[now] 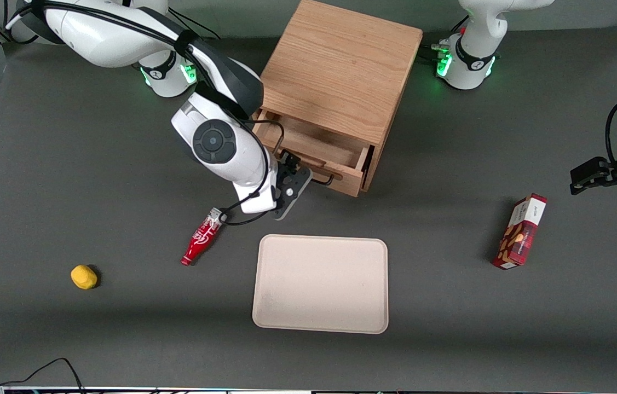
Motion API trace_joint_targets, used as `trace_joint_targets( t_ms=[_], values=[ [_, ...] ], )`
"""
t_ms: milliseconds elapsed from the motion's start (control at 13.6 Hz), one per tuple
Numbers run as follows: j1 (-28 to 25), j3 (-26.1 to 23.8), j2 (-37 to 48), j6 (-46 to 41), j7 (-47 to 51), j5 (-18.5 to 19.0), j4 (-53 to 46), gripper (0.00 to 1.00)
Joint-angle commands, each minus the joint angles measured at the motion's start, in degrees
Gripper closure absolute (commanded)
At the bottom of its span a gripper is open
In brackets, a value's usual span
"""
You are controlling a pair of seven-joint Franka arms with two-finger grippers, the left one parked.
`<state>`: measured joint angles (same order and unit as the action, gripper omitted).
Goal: Open upper drawer
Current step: 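Pull the upper drawer outward by its handle with the right gripper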
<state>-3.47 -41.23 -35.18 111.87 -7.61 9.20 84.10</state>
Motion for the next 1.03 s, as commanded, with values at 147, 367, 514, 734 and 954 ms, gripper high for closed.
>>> trace_joint_targets(
  t_ms=[147,367,514,734,954],
  values=[
    [-0.83,3.00,-0.32,3.78,-0.83,0.82,-2.10,0.00],
    [-1.01,4.93,-0.41,7.57,-0.83,0.82,-2.18,0.00],
    [-1.10,6.33,-0.41,9.33,-0.92,0.82,-2.18,0.00],
    [-1.01,7.39,-0.41,10.21,-1.00,1.00,-2.36,0.00],
    [-1.01,8.27,-0.41,11.61,-1.00,1.08,-2.71,0.00]
  ],
)
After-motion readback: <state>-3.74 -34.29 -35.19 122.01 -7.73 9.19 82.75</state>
